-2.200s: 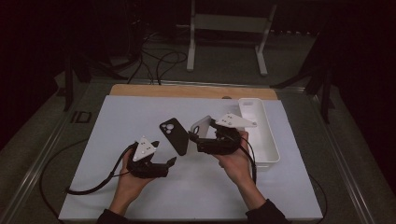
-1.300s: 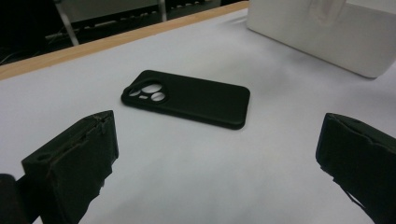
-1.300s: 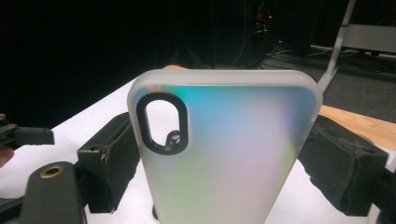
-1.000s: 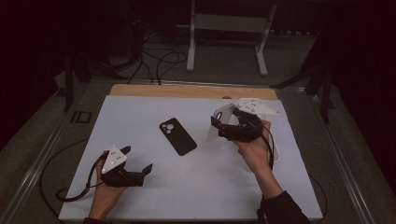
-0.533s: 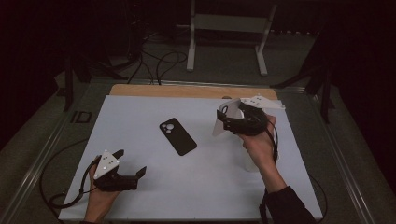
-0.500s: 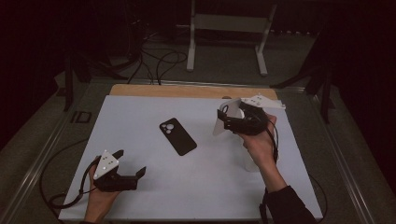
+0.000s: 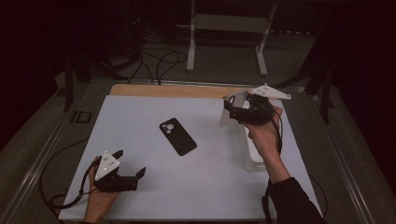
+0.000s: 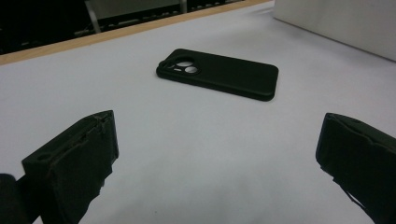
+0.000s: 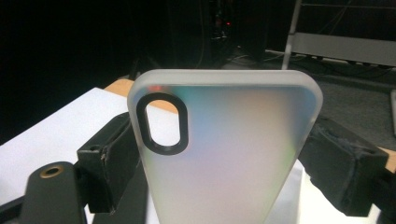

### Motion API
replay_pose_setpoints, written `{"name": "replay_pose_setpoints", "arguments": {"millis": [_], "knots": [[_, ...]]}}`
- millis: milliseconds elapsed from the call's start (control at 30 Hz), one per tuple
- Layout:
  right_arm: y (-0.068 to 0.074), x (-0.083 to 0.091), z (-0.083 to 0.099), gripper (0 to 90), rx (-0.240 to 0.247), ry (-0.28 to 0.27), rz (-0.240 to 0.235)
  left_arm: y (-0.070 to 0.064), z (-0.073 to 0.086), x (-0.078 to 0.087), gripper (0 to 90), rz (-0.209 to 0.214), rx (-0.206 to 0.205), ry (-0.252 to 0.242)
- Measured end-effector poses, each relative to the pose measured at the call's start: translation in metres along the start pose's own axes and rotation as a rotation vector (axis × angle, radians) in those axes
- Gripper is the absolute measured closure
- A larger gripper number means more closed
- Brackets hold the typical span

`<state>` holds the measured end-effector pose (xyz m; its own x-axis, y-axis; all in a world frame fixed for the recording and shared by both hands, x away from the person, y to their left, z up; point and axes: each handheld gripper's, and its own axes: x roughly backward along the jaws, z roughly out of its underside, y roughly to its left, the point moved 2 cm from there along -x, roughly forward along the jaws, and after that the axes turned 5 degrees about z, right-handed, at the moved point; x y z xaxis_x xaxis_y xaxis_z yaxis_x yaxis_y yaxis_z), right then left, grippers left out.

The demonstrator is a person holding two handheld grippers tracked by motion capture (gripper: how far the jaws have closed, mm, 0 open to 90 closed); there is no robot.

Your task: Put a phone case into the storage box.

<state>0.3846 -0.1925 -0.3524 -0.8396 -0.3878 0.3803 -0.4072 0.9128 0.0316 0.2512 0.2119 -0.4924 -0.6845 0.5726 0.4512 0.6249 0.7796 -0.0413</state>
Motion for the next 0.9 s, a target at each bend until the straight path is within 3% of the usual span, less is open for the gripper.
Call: {"name": "replay_pose_setpoints", "arguments": {"millis": [233, 567, 900], "knots": [[-0.010, -0.008, -0.008, 16.6, -0.023, 0.000, 0.020, 0.000, 0.001, -0.001, 0.0, -0.012, -0.005, 0.011], [-0.028, -0.023, -0.009, 16.6, 0.003, 0.021, 0.094, 0.001, 0.000, 0.000, 0.0, -0.005, 0.009, 0.002], [-0.043, -0.035, -0.012, 16.6, -0.008, 0.037, 0.161, 0.000, 0.001, 0.000, 0.0, 0.001, 0.008, 0.006]]}}
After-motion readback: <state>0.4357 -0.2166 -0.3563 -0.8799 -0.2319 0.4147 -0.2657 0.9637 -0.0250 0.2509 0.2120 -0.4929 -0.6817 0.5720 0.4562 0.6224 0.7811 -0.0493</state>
